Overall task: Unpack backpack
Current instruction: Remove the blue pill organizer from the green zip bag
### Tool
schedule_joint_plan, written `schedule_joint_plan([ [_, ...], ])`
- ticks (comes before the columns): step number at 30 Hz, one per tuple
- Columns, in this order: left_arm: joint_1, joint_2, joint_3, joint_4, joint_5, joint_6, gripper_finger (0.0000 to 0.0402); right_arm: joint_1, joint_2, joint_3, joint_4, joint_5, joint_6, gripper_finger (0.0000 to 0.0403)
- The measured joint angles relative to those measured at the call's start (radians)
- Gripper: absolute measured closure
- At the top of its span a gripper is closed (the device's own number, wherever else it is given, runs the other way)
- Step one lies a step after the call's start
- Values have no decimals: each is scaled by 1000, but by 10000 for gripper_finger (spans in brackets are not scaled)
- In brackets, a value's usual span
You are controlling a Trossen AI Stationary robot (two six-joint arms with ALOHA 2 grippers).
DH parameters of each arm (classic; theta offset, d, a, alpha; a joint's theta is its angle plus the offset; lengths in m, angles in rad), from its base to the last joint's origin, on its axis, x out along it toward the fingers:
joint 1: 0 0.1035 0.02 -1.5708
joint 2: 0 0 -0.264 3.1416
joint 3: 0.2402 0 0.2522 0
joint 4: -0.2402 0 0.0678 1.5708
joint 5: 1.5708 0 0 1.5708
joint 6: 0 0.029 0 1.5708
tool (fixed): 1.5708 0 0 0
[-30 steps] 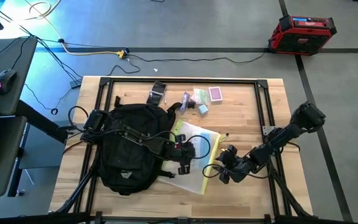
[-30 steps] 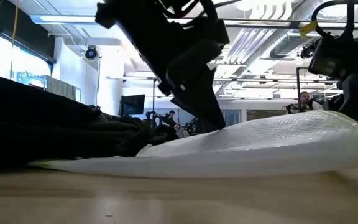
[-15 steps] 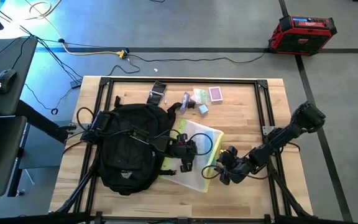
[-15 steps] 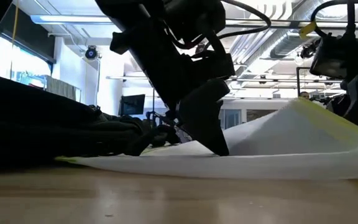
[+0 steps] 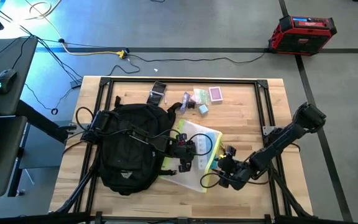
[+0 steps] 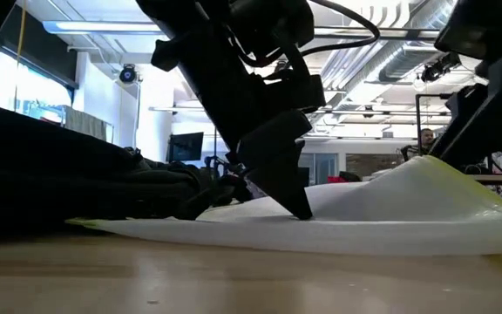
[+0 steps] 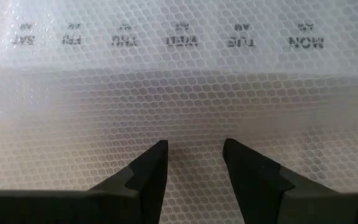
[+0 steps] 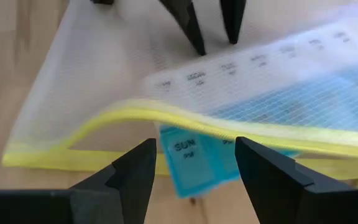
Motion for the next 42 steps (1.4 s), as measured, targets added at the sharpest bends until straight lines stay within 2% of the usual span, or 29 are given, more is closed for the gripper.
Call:
schedule_joint_plan([
  [11,-1,0,-1,3,2,9,257,-63,16,22,-22,-62,-44,198],
  [16,-1,0,-1,-2,2,20,257,-79,27,25,-52,-119,-9,215],
  [20,-4,-2,1,-43,-47,34,257,-37,27,28,-68,-163,60,234],
  [24,-2,-4,2,-100,-111,35,257,37,27,45,-82,-277,114,249],
  [27,-1,-4,2,-125,-170,35,257,90,37,51,-133,-316,139,257],
  [30,-2,-5,2,-157,-245,37,257,124,34,111,-176,-296,141,264],
  [35,-8,-35,-4,-274,-356,14,257,152,33,220,-320,-205,144,265],
  [42,-67,-157,38,-442,-347,-198,257,150,32,258,-375,-113,199,265],
])
